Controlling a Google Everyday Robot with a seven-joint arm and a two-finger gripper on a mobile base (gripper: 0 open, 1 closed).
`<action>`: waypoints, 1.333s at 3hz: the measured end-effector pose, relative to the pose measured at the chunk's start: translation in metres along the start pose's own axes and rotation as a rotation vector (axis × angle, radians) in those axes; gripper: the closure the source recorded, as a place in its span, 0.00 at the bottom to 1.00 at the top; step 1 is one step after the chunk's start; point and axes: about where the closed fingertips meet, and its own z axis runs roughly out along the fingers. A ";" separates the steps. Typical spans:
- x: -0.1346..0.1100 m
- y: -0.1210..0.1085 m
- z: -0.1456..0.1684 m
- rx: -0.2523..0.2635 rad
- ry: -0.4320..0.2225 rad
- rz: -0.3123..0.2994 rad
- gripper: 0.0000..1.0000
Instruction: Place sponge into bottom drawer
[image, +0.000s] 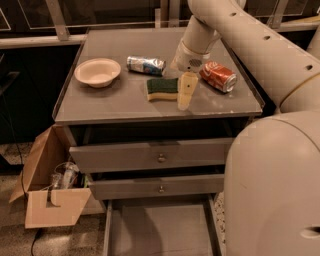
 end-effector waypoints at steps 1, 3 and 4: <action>0.000 0.000 0.000 0.000 -0.001 -0.001 0.00; -0.014 -0.003 -0.006 0.011 -0.025 -0.044 0.00; -0.003 0.002 0.002 -0.003 -0.029 -0.020 0.00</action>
Offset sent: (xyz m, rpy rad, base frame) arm -0.0027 0.0209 0.0284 0.0378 -0.0447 0.0874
